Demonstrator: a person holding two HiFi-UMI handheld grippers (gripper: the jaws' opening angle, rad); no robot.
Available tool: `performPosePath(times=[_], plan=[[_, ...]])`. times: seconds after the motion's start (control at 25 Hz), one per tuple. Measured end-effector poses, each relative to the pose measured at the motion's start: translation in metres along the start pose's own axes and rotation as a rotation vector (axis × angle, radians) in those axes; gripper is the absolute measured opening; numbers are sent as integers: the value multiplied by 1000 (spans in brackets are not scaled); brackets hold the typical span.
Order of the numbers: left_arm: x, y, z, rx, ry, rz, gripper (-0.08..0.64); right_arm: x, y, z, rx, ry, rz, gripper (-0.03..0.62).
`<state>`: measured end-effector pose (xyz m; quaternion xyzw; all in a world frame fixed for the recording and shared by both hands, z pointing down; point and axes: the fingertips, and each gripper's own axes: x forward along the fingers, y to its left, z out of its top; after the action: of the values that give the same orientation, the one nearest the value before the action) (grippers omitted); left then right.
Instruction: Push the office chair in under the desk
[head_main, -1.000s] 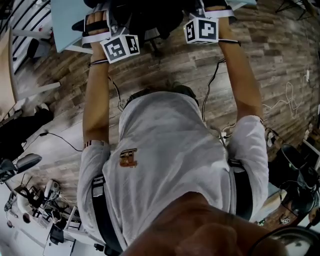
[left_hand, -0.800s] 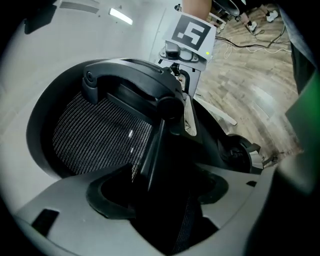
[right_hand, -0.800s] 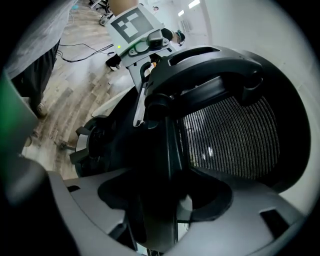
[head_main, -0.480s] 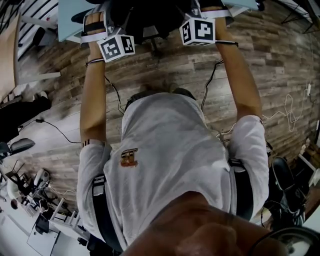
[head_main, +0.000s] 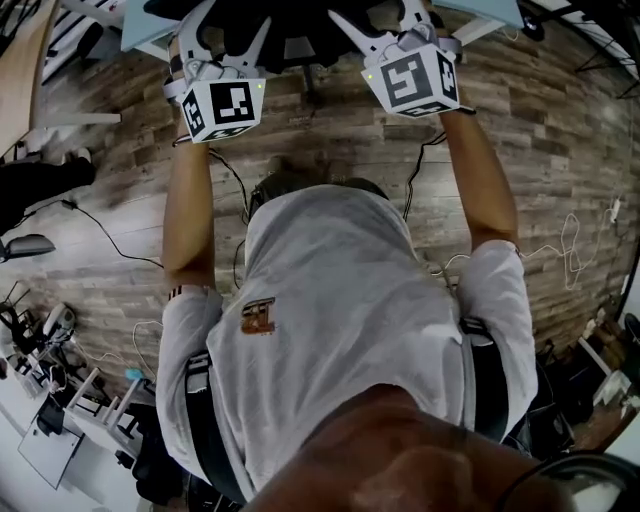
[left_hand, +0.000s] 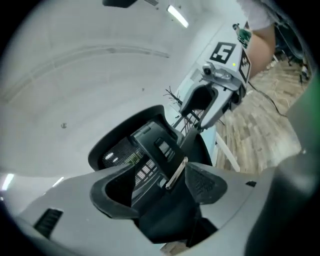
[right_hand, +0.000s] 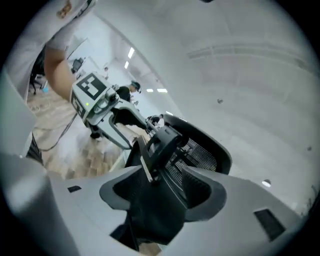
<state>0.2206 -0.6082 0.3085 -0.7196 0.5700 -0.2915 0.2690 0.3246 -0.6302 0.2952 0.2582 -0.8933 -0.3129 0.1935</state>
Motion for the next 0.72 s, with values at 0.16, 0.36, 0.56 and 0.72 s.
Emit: performPosePath(times=[0.16, 0.36, 0.56, 0.72], plan=[[-27, -3, 38, -254, -104, -19, 324, -22, 10, 33, 191, -150, 71, 261], [-55, 2, 62, -533, -218, -57, 237, -35, 15, 72, 372, -344, 113, 208], [-72, 18, 69, -674, -292, -80, 155, -39, 20, 89, 559, -390, 122, 105], [-78, 31, 67, -746, -336, -91, 81, -33, 25, 104, 631, -440, 119, 65]])
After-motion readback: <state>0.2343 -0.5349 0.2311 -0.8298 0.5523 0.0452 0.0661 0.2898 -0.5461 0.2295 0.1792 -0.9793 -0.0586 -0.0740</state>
